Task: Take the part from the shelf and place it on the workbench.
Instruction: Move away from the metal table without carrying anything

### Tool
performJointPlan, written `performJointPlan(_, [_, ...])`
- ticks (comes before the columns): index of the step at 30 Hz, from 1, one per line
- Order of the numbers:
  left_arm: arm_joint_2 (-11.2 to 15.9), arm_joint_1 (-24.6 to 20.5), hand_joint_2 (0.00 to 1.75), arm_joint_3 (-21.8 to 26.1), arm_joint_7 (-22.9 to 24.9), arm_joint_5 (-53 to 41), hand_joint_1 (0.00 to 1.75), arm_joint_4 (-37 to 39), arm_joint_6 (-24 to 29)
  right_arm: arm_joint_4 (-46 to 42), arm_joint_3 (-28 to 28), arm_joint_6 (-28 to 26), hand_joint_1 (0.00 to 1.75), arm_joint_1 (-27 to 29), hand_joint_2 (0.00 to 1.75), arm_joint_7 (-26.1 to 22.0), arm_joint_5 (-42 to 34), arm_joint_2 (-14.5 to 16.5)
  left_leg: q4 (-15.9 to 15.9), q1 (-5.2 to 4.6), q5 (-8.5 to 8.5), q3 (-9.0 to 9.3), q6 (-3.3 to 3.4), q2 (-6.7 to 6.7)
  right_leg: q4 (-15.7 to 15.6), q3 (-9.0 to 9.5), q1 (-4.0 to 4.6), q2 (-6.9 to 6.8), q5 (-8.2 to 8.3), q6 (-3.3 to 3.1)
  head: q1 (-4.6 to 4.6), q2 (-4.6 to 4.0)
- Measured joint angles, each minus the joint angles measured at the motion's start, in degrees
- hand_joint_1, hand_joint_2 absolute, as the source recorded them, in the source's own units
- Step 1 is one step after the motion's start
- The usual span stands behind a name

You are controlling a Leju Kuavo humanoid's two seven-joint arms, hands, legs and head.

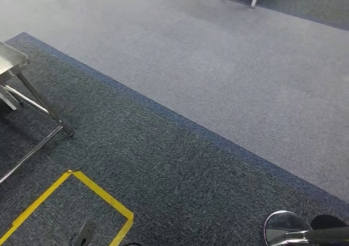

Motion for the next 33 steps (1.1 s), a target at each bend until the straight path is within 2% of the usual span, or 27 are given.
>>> performJointPlan(1, [-0.03, 0.00, 0.00, 0.00, 0.00, 0.00, 0.00, 0.00, 0.03, 0.01, -0.03, 0.08, 0.00, -0.08, 0.00, 0.03, -0.02, 0.00, 0.06, -0.17, -0.16, 0.16, -0.34, 0.53, -2.96, 1.73, 0.09, -0.99, 0.80, -0.24, -0.12, 0.00])
performJointPlan(2, [-0.03, -0.03, 0.00, 0.00, 0.01, 0.00, 0.00, 0.00, 0.07, 0.02, -0.05, 0.15, 0.00, -0.14, 0.00, 0.04, -0.02, 0.01, 0.11, -0.35, -0.26, 0.31, -0.67, 1.00, -4.50, 2.61, 0.20, -1.63, 1.03, -0.53, -0.25, 0.00])
performJointPlan(4, [-0.08, -0.14, 0.00, 0.01, 0.02, 0.00, 0.00, 0.00, 0.12, 0.04, -0.07, 0.23, 0.00, -0.11, 0.00, 0.05, -0.03, 0.00, 0.08, -0.33, -0.37, 0.60, -1.27, 1.94, -4.70, 2.33, 0.42, -0.68, 0.97, -1.24, -0.52, 0.00])
performJointPlan(5, [-0.09, -0.22, 0.00, 0.01, 0.03, -0.01, 0.00, 0.00, 0.13, 0.05, -0.07, 0.22, 0.00, -0.04, 0.00, 0.05, -0.03, -0.01, 0.26, -0.17, -0.68, 0.71, -1.65, 1.71, -4.78, 2.30, 0.40, -0.09, 1.04, -1.60, -0.57, 0.00])
performJointPlan(7, [-0.11, -0.27, 0.00, 0.01, 0.04, -0.01, 0.00, 0.00, 0.14, 0.06, -0.09, 0.21, 0.00, -0.04, 0.00, 0.07, -0.03, -0.01, 3.07, 0.08, -3.01, -0.22, -2.19, -0.58, -5.03, 2.54, 0.28, 1.13, 1.30, -2.34, -0.72, 0.00])
performJointPlan(9, [-0.13, -0.09, 0.00, 0.00, 0.04, -0.01, 0.00, 0.00, 0.15, 0.07, -0.11, 0.21, 0.00, -0.14, 0.00, 0.07, -0.04, 0.00, 10.14, 0.11, -6.99, -3.29, -2.20, -3.24, -5.09, 2.59, 0.32, 2.48, 1.48, -2.82, -0.89, 0.00])
performJointPlan(10, [-0.15, 0.02, 0.00, 0.00, 0.05, -0.01, 0.00, 0.00, 0.15, 0.08, -0.11, 0.22, 0.00, -0.16, 0.00, 0.07, -0.04, 0.00, 13.87, 0.09, -8.50, -5.05, -2.07, -3.75, -5.08, 2.55, 0.44, 3.30, 1.50, -2.92, -0.91, 0.00])
performJointPlan(11, [-0.15, 0.09, 0.00, 0.01, 0.05, -0.01, 0.00, 0.00, 0.15, 0.08, -0.11, 0.22, 0.00, -0.12, 0.00, 0.07, -0.04, 0.00, 16.13, 0.07, -8.90, -6.22, -1.90, -3.92, -5.07, 2.56, 0.58, 4.12, 1.54, -3.00, -0.92, 0.00])
performJointPlan(12, [-0.14, 0.11, 0.00, 0.01, 0.06, -0.01, 0.00, 0.00, 0.15, 0.08, -0.11, 0.22, 0.00, -0.05, 0.00, 0.07, -0.04, -0.01, 16.50, 0.04, -8.16, -6.56, -1.66, -4.03, -5.06, 2.61, 0.72, 4.96, 1.56, -3.03, -0.91, 0.00])
performJointPlan(13, [-0.13, 0.09, 0.00, 0.02, 0.07, 0.00, 0.00, 0.00, 0.15, 0.08, -0.11, 0.22, 0.00, 0.02, 0.00, 0.07, -0.04, -0.01, 14.66, -0.01, -6.32, -5.89, -1.36, -4.24, -5.05, 2.71, 0.84, 5.80, 1.57, -3.05, -0.90, 0.00])
performJointPlan(14, [-0.09, 0.07, 0.00, 0.02, 0.07, 0.00, 0.00, 0.00, 0.15, 0.08, -0.11, 0.22, 0.00, 0.06, 0.00, 0.07, -0.04, -0.01, 11.11, -0.08, -3.82, -4.40, -0.98, -4.94, -5.04, 2.86, 0.92, 6.59, 1.58, -3.05, -0.91, 0.00])
performJointPlan(15, [-0.04, 0.07, 0.00, 0.01, 0.07, 0.00, 0.00, 0.00, 0.15, 0.09, -0.11, 0.22, 0.00, 0.04, 0.00, 0.07, -0.04, 0.01, 7.42, -0.15, -1.81, -2.79, -0.55, -6.20, -5.02, 2.94, 1.03, 7.34, 1.57, -2.99, -0.87, 0.00])
performJointPlan(16, [0.00, 0.07, 0.00, -0.01, 0.07, 0.00, 0.00, 0.00, 0.16, 0.10, -0.11, 0.22, 0.00, -0.02, 0.00, 0.06, -0.04, 0.03, 4.12, -0.17, -0.50, -1.39, -0.25, -7.37, -4.93, 2.89, 1.08, 8.07, 1.58, -2.88, -0.86, 0.00])
performJointPlan(17, [0.03, 0.04, 0.00, -0.02, 0.08, 0.00, 0.00, 0.00, 0.16, 0.11, -0.11, 0.23, 0.00, -0.08, 0.00, 0.05, -0.04, 0.04, 2.00, -0.19, 0.00, -0.52, -0.10, -8.30, -4.84, 2.67, 1.04, 8.69, 1.64, -2.69, -0.87, 0.00])
performJointPlan(18, [0.04, -0.02, 0.00, -0.03, 0.09, 0.01, 0.00, 0.00, 0.16, 0.13, -0.11, 0.26, 0.00, -0.09, 0.00, 0.05, -0.04, 0.05, 1.19, -0.21, -0.20, -0.24, -0.06, -8.64, -4.82, 2.38, 0.96, 9.24, 1.76, -2.40, -0.85, 0.00])
performJointPlan(19, [-0.01, -0.09, 0.00, -0.04, 0.10, 0.02, 0.00, 0.00, 0.16, 0.14, -0.11, 0.32, 0.00, -0.02, 0.00, 0.08, -0.04, 0.05, 0.68, -0.22, -0.24, -0.11, -0.08, -8.27, -4.86, 2.06, 0.83, 9.80, 1.91, -2.06, -0.88, 0.00])
performJointPlan(20, [-0.12, -0.16, 0.00, -0.03, 0.13, 0.03, 0.00, 0.00, 0.16, 0.15, -0.11, 0.38, 0.00, 0.11, 0.00, 0.10, -0.04, 0.05, 0.35, -0.14, -0.12, -0.02, -0.01, -7.70, -4.77, 1.72, 0.76, 9.80, 1.93, -1.75, -0.86, 0.00])
performJointPlan(22, [-0.28, -0.19, 0.00, 0.00, 0.15, 0.06, 0.00, -0.01, 0.16, 0.17, -0.11, 0.45, 0.00, 0.27, 0.00, 0.14, -0.04, 0.04, -0.38, 0.05, 0.28, 0.22, 0.37, -6.38, -2.52, 0.28, 0.87, 7.50, 0.56, -1.23, -0.56, 0.00])
performJointPlan(24, [-0.27, -0.05, 0.00, 0.02, 0.15, 0.09, 0.00, -0.01, 0.16, 0.17, -0.11, 0.46, 0.00, 0.12, 0.00, 0.14, -0.04, 0.03, -0.64, 0.02, 0.35, 0.33, 0.64, -4.80, 4.07, -3.08, 0.83, 4.30, -2.75, -0.79, -0.24, 0.00])
performJointPlan(25, [-0.25, 0.03, 0.00, 0.03, 0.15, 0.10, 0.00, 0.00, 0.13, 0.17, -0.11, 0.48, 0.00, 0.03, 0.00, 0.14, -0.04, 0.03, -0.61, -0.05, 0.31, 0.31, 0.68, -3.94, 7.87, -5.03, 0.69, 3.58, -4.29, -0.54, -0.17, 0.00])
performJointPlan(26, [-0.27, 0.06, 0.00, 0.04, 0.15, 0.11, 0.00, 0.00, 0.08, 0.17, -0.11, 0.49, 0.00, 0.02, 0.00, 0.16, -0.05, 0.03, -0.59, -0.10, 0.25, 0.32, 0.67, -3.13, 10.54, -6.42, 0.54, 3.25, -5.03, -0.32, -0.20, 0.00])
performJointPlan(27, [-0.32, 0.03, 0.00, 0.04, 0.15, 0.11, 0.00, 0.00, 0.03, 0.17, -0.11, 0.51, 0.00, 0.06, 0.00, 0.19, -0.08, 0.03, -0.58, -0.12, 0.17, 0.35, 0.61, -2.36, 11.23, -6.80, 0.40, 3.04, -4.68, -0.13, -0.18, 0.00])
performJointPlan(28, [-0.39, -0.01, 0.00, 0.04, 0.15, 0.13, 0.00, 0.00, -0.04, 0.17, -0.11, 0.52, 0.00, 0.10, 0.00, 0.21, -0.10, 0.01, -0.56, -0.12, 0.07, 0.44, 0.50, -1.65, 9.51, -5.91, 0.26, 2.74, -3.27, 0.00, -0.17, 0.00])
performJointPlan(29, [-0.47, -0.06, 0.00, 0.05, 0.15, 0.16, 0.00, 0.00, -0.09, 0.17, -0.11, 0.52, 0.00, 0.13, 0.00, 0.24, -0.13, -0.03, -0.54, -0.11, -0.07, 0.60, 0.34, -0.96, 5.81, -3.93, 0.15, 2.08, -1.22, 0.08, -0.16, 0.01])
performJointPlan(31, [-0.56, -0.11, 0.00, 0.06, 0.15, 0.25, 0.00, 0.00, -0.17, 0.17, -0.11, 0.53, 0.00, -0.03, 0.00, 0.27, -0.16, -0.10, -0.43, -0.32, -0.46, 0.90, -0.22, 0.25, -1.91, 0.30, 0.30, -0.10, 1.40, -0.15, -0.17, 0.00])
performJointPlan(32, [-0.58, -0.15, 0.00, 0.07, 0.15, 0.32, 0.00, 0.00, -0.20, 0.17, -0.11, 0.54, 0.00, -0.12, 0.00, 0.30, -0.15, -0.12, -0.36, -0.45, -0.61, 0.98, -0.52, 0.71, -4.03, 1.49, 0.43, -0.72, 1.83, -0.46, -0.23, 0.00])
performJointPlan(33, [-0.60, -0.23, 0.00, 0.07, 0.15, 0.40, 0.00, 0.00, -0.20, 0.17, -0.11, 0.54, 0.00, -0.17, 0.00, 0.30, -0.10, -0.12, -0.33, -0.55, -0.69, 1.06, -0.83, 1.13, -4.70, 1.85, 0.62, -0.85, 1.70, -0.83, -0.25, 0.00])
